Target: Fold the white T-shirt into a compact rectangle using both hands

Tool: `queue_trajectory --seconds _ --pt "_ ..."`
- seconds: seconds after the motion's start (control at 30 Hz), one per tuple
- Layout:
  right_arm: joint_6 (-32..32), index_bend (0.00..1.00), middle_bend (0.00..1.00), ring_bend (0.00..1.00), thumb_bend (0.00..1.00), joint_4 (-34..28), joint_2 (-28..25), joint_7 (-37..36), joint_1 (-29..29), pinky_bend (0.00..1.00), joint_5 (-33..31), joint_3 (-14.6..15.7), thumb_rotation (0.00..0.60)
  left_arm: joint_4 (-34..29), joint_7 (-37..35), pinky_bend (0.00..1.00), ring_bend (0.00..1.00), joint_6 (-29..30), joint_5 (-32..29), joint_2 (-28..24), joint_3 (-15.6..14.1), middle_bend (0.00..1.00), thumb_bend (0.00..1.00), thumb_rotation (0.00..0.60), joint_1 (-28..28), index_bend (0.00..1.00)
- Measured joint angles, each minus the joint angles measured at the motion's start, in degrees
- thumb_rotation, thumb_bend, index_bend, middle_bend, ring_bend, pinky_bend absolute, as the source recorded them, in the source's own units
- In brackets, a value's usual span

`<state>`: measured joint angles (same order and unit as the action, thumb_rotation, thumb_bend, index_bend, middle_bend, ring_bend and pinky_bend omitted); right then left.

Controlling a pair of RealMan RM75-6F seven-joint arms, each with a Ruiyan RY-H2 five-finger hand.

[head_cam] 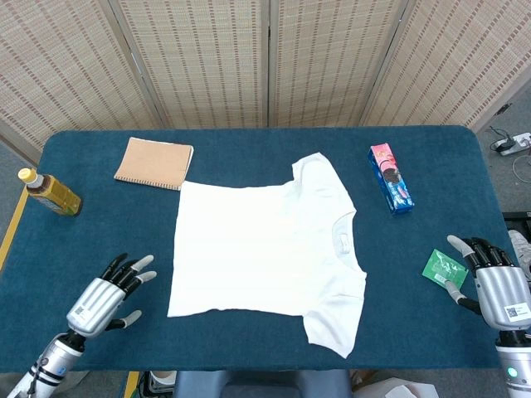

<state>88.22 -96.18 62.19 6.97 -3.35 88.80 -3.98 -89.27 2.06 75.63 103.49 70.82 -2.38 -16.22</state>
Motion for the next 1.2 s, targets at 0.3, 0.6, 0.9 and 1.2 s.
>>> queue_trajectory --seconds 0.3,0.6,0.9,1.2 --pt "-0.06 0.21 0.26 0.18 0.21 -0.19 -0.18 -0.01 0.05 0.26 -0.05 0.09 0.600 1.60 2.75 0.02 0.13 -5.10 1.23 5.04 -1.17 0.09 0.24 0.600 -3.58 0.24" --pt "-0.08 0.21 0.26 0.18 0.21 0.14 0.40 -0.22 0.25 0.26 -0.78 0.02 0.600 5.15 4.67 0.02 0.13 -7.84 -1.06 10.60 -0.79 0.09 0.24 0.600 -5.64 0.27" --pt "0.38 0.21 0.26 0.18 0.21 0.95 0.59 -1.16 0.69 0.26 -0.83 0.17 0.600 6.38 6.46 0.02 0.13 -10.28 -4.01 13.46 -0.83 0.09 0.24 0.600 -6.91 0.27" --pt "0.90 0.21 0.26 0.18 0.21 1.62 0.57 -2.04 1.34 0.26 -1.06 0.35 0.600 7.92 7.95 0.02 0.13 -11.36 -5.42 15.03 -1.60 0.09 0.24 0.600 -7.42 0.27"
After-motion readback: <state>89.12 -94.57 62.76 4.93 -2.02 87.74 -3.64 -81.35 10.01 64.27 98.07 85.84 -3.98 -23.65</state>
